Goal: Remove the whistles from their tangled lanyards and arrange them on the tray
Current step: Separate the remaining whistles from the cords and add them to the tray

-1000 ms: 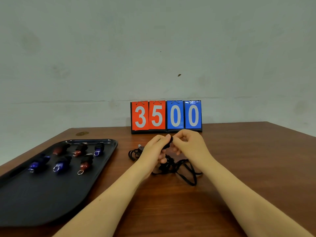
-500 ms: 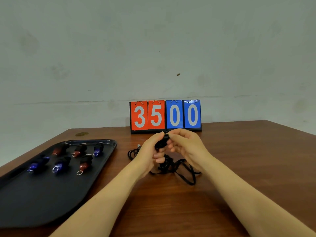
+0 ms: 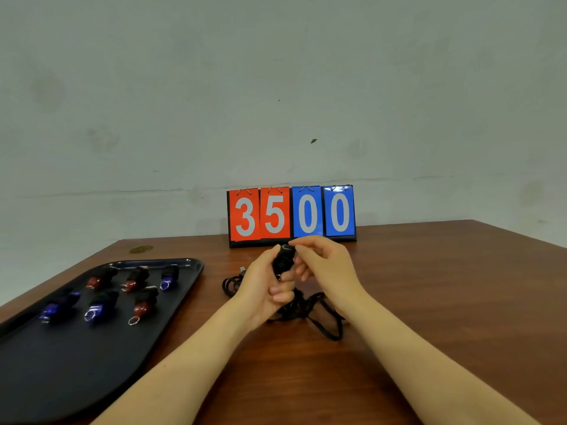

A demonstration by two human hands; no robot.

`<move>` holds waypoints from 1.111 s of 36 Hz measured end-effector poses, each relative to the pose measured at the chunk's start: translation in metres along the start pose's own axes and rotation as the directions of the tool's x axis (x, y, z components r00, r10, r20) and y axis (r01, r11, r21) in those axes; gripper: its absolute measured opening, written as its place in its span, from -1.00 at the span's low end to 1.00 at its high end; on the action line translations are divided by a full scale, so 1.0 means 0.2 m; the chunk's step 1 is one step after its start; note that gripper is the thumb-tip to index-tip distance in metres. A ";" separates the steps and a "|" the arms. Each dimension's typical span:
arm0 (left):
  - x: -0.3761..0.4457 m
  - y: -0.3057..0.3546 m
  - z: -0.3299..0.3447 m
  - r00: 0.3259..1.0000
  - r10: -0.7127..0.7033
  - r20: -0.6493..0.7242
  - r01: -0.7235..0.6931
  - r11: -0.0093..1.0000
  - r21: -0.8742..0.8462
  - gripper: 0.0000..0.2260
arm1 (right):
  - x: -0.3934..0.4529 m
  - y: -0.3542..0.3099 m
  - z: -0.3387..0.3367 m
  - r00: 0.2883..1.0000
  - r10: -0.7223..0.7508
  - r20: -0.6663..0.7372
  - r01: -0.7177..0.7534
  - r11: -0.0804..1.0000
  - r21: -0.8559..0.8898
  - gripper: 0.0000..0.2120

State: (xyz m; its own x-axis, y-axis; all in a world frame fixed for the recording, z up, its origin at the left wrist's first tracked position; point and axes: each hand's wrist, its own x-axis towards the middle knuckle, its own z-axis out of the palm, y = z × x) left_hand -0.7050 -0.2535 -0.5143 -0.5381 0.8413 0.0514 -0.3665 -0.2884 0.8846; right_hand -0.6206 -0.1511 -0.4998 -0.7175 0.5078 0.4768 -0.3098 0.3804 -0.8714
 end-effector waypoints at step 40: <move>0.01 -0.01 0.00 0.991 -0.069 -0.114 0.057 0.993 -0.106 -0.62 | -0.03 0.10 0.07 0.988 0.113 0.102 -0.116 0.993 0.028 -0.79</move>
State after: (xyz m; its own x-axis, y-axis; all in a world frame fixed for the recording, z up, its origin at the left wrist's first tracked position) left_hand -0.7064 -0.2516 -0.5160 -0.5943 0.8018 -0.0625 -0.4747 -0.2869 0.8321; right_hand -0.6306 -0.1574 -0.5221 -0.8077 0.4660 0.3613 -0.2415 0.2975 -0.9237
